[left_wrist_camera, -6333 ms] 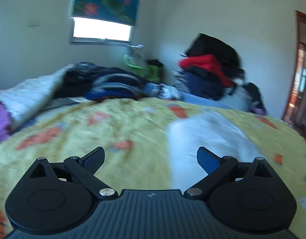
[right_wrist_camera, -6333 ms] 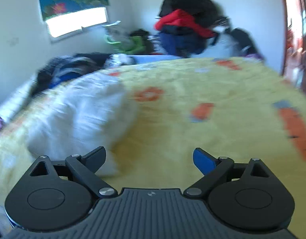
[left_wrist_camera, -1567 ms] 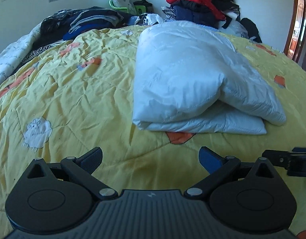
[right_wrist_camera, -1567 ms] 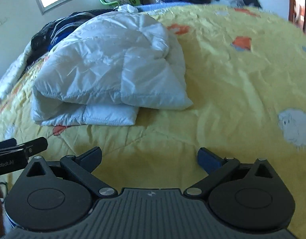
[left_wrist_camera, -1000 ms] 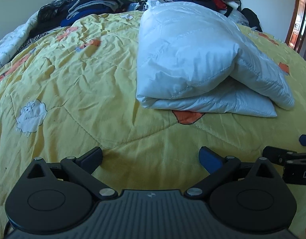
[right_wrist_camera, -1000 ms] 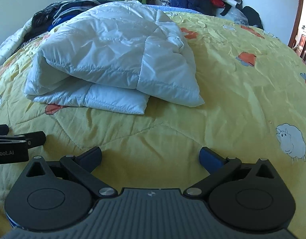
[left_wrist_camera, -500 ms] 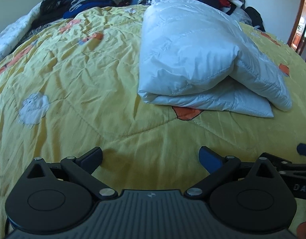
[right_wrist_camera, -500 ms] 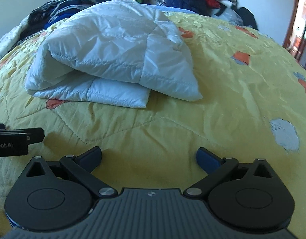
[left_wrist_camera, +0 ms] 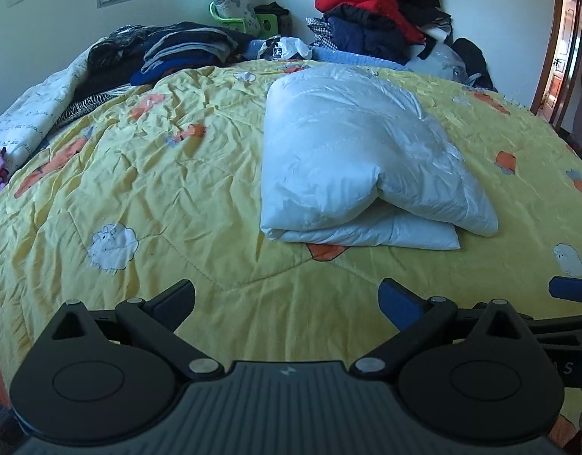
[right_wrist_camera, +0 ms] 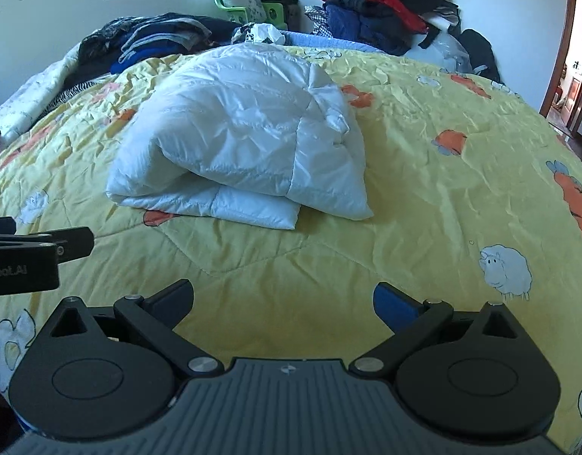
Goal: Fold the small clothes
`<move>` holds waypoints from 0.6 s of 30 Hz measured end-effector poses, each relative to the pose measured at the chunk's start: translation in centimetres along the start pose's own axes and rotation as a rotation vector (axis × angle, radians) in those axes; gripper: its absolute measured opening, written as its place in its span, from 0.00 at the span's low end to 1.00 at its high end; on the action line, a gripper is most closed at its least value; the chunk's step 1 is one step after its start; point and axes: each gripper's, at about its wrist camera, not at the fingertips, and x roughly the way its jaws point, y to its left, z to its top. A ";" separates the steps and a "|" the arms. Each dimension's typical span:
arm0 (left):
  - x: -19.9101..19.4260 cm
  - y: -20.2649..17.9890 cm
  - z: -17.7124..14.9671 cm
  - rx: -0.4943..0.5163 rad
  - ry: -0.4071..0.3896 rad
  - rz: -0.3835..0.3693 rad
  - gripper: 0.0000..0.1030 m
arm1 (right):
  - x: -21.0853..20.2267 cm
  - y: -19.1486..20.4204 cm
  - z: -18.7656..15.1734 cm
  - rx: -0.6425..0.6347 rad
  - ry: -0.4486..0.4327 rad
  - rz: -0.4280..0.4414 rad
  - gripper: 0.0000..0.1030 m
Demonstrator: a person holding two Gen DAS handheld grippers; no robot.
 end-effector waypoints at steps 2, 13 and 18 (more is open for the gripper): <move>0.2 -0.1 0.0 0.001 0.014 0.008 1.00 | 0.0 0.0 -0.1 0.010 0.002 -0.002 0.99; 0.6 0.3 -0.5 -0.024 0.084 0.038 1.00 | -0.1 0.5 -0.9 0.020 0.014 0.020 0.99; 0.3 -0.1 -0.4 -0.016 0.076 0.029 1.00 | -0.1 0.7 -1.0 0.023 0.018 0.027 0.99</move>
